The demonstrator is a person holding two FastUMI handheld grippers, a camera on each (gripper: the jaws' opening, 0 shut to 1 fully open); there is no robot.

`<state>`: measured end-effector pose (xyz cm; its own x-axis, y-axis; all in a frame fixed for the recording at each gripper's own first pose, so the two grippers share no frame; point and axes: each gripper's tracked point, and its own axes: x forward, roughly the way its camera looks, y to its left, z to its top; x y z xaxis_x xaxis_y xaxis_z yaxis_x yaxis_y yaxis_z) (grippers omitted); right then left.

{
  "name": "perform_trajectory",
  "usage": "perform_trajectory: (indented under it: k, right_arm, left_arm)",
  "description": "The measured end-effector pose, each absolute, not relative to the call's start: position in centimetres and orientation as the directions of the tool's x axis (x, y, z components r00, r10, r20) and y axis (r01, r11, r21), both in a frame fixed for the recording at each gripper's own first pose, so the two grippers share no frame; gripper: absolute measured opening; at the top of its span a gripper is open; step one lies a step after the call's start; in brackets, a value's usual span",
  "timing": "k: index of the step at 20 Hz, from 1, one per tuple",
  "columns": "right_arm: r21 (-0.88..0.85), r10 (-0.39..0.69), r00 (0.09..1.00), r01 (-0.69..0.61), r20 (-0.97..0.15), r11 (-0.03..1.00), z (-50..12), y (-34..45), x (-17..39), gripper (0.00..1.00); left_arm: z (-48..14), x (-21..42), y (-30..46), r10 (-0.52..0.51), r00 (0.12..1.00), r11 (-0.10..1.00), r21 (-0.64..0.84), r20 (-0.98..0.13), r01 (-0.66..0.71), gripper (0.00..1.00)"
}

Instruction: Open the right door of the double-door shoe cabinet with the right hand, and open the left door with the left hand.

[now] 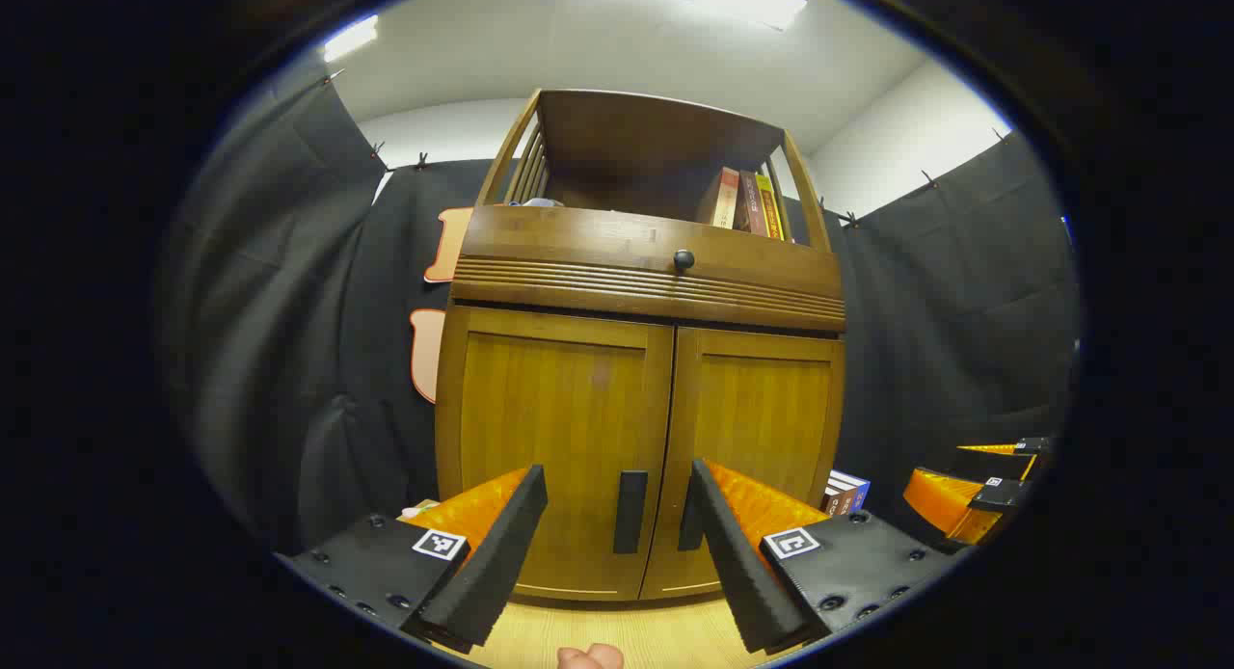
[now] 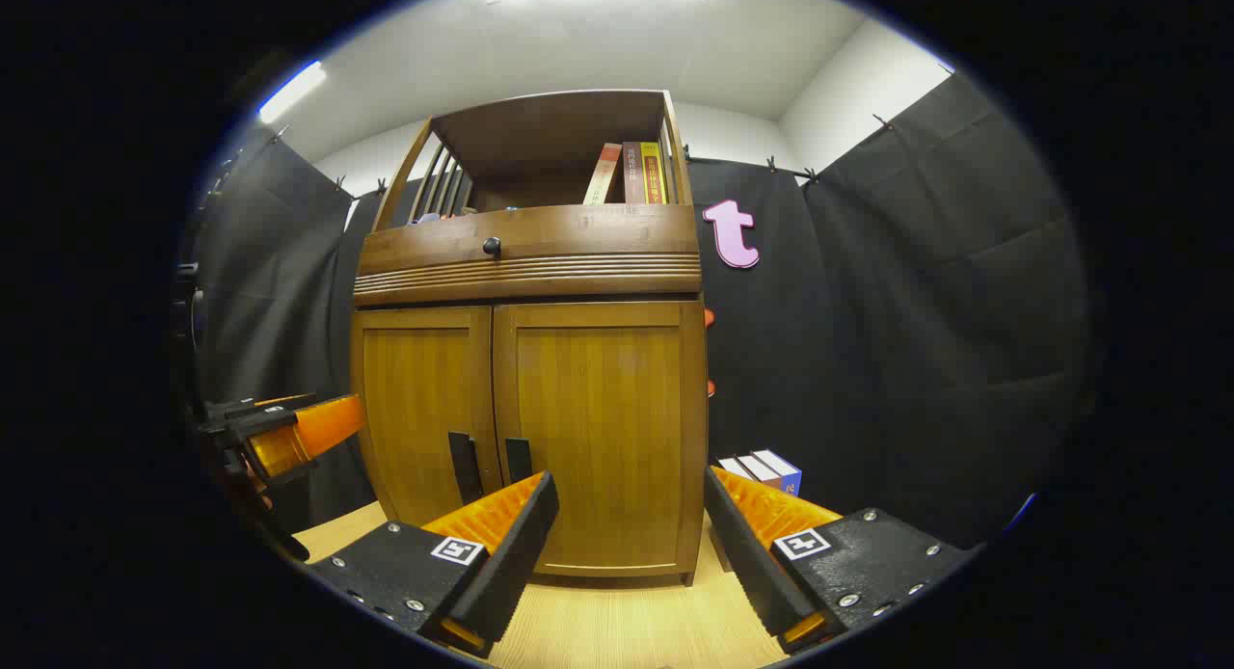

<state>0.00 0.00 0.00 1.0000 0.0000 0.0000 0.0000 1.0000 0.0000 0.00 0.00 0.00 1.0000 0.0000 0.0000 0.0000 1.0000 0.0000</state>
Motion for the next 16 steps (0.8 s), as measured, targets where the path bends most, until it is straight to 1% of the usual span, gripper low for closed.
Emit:
perform_trajectory:
  k: [1, 4, 5, 6, 10, 11, 14, 16]
  right_arm:
    - [-0.005, -0.004, 1.000, 0.004, -0.002, 1.000, -0.03, -0.18, 0.00, 0.94]
    - [-0.003, -0.006, 1.000, 0.006, 0.010, 1.000, 0.25, -0.22, 0.04, 0.94]
    - [0.001, -0.005, 1.000, 0.005, 0.008, 1.000, 0.16, -0.19, 0.13, 0.94]
    - [0.005, -0.003, 1.000, 0.003, 0.007, 1.000, 0.05, -0.21, 0.19, 0.94]
    - [0.010, -0.007, 1.000, 0.007, 0.008, 1.000, 0.13, -0.41, 0.37, 0.94]
    - [0.014, -0.010, 1.000, 0.010, 0.008, 1.000, 0.08, -0.51, 0.38, 0.94]
    - [0.021, -0.013, 1.000, 0.013, 0.002, 1.000, -0.13, -0.66, 0.33, 0.94]
    - [0.022, -0.018, 1.000, 0.018, 0.003, 1.000, -0.10, -0.88, 0.41, 0.94]
  left_arm:
    - [-0.08, 0.05, -0.10, -0.002, 1.000, 1.000, 0.003, -0.001, 0.002, 0.94]
    - [-0.24, 0.09, -0.51, -0.009, 1.000, 1.000, -0.005, -0.003, 0.009, 0.98]
    - [-0.22, 0.13, -0.43, -0.006, 1.000, 1.000, -0.002, -0.004, 0.006, 0.94]
    - [-0.21, 0.15, -0.30, 0.002, 1.000, 1.000, 0.002, -0.001, -0.002, 0.96]
    - [0.01, 0.25, -0.66, -0.006, 1.000, 1.000, 0.008, 0.008, 0.006, 0.95]
    - [0.06, 0.29, -0.76, -0.012, 1.000, 1.000, 0.006, 0.008, 0.012, 0.96]
    - [0.09, 0.32, -0.65, -0.011, 1.000, 1.000, 0.007, 0.005, 0.011, 0.95]
    - [0.12, 0.34, -0.54, -0.008, 1.000, 1.000, 0.007, 0.005, 0.008, 0.98]
